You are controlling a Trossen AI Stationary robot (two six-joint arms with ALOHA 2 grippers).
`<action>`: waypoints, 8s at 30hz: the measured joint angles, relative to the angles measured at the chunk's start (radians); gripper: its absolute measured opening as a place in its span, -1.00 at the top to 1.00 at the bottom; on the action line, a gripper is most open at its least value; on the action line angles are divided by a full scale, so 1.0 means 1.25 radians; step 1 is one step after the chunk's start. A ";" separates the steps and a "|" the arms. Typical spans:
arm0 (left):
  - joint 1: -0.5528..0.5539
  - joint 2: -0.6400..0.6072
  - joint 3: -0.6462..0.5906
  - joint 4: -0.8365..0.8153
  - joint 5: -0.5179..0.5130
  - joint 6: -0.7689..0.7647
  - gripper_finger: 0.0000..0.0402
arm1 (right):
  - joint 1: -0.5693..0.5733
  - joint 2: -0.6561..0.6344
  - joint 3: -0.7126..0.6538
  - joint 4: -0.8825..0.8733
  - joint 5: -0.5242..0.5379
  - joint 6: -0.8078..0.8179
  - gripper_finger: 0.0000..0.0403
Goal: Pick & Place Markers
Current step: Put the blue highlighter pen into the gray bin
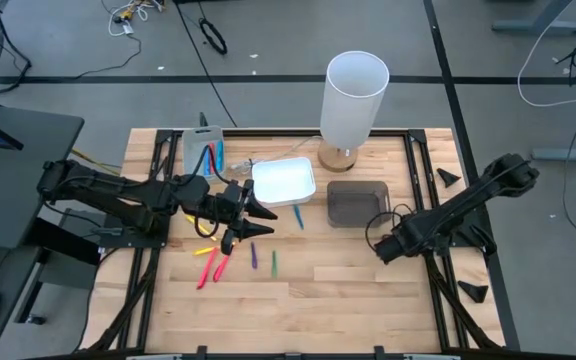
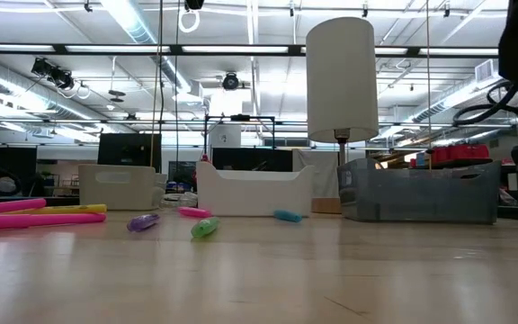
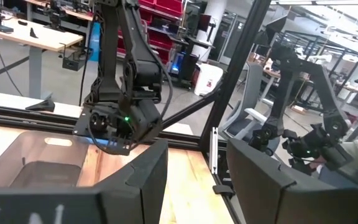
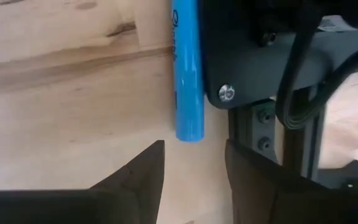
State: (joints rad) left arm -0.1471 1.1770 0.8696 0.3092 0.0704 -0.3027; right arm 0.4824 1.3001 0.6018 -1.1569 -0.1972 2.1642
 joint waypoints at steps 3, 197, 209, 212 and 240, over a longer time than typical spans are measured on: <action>0.000 0.000 0.000 0.000 0.000 0.000 0.14 | 0.000 -0.034 -0.036 0.040 0.005 0.020 0.15; 0.057 0.001 0.004 0.014 -0.185 -0.346 0.64 | -0.283 0.123 0.425 1.002 0.102 -1.343 0.17; 0.067 0.001 0.004 -0.380 -0.156 -0.712 0.64 | -0.284 0.044 0.424 0.894 0.079 -1.426 0.00; 0.067 0.001 0.004 -0.462 -0.140 -0.782 0.64 | -0.284 0.043 0.425 0.891 0.080 -1.429 0.01; 0.093 0.002 0.004 -0.921 0.087 -1.207 0.64 | -0.284 0.043 0.425 0.852 0.082 -1.597 0.01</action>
State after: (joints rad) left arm -0.0314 1.1790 0.8745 -0.8417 0.1790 -1.8116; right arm 0.1276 1.3533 1.1328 -0.0914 -0.0944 0.1677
